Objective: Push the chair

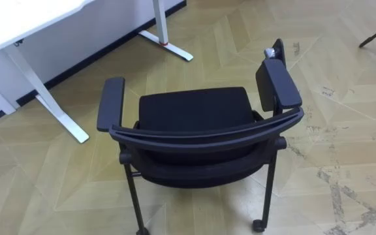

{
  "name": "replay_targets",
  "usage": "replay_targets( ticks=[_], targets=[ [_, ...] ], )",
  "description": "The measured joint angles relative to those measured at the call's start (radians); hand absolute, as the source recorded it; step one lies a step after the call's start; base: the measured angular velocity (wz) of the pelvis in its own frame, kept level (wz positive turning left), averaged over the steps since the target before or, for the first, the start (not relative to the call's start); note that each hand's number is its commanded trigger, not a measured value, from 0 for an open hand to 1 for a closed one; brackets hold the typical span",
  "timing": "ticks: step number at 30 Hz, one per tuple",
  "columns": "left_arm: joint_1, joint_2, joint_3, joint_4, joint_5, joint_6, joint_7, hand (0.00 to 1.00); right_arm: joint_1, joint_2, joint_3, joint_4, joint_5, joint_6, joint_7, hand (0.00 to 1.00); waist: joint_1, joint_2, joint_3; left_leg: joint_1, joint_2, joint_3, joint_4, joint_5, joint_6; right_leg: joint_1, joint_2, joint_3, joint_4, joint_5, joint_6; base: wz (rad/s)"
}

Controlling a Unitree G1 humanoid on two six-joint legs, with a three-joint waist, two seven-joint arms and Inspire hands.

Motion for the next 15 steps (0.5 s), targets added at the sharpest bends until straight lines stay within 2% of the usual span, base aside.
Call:
replay_targets(
  ticks=[5,7,10,15],
  targets=[
    [0.000,0.000,0.002,0.001,0.002,0.002,-0.001,0.00,-0.003,0.001,0.000,0.003,-0.005,0.001,-0.006,0.00,0.000,-0.001,0.0006,0.000,-0.002,-0.001,-0.002,0.000,0.000,0.001,-0.001,0.003,-0.001,0.000,0.000,0.00],
    [0.000,0.000,0.002,0.001,-0.001,0.011,-0.001,0.00,-0.014,0.001,0.000,0.014,-0.005,0.018,-0.020,0.00,0.000,-0.003,0.0014,0.001,-0.002,-0.002,-0.003,0.000,0.000,0.002,-0.001,0.001,-0.001,0.000,0.000,0.02],
    [0.000,0.000,0.006,0.001,-0.001,0.013,-0.001,0.00,-0.029,0.001,-0.002,0.043,-0.004,0.021,-0.034,0.00,-0.002,-0.006,0.0036,0.001,-0.003,-0.006,-0.004,0.000,0.000,0.004,-0.001,-0.002,-0.001,0.000,0.000,0.04],
    [0.001,-0.005,0.063,0.002,0.009,0.015,-0.014,0.00,-0.026,0.000,-0.072,0.047,-0.004,0.020,-0.036,0.00,0.000,-0.012,0.0062,-0.002,-0.003,-0.006,-0.002,0.000,0.000,0.003,-0.001,0.000,-0.004,-0.002,0.002,0.00]
  ],
)
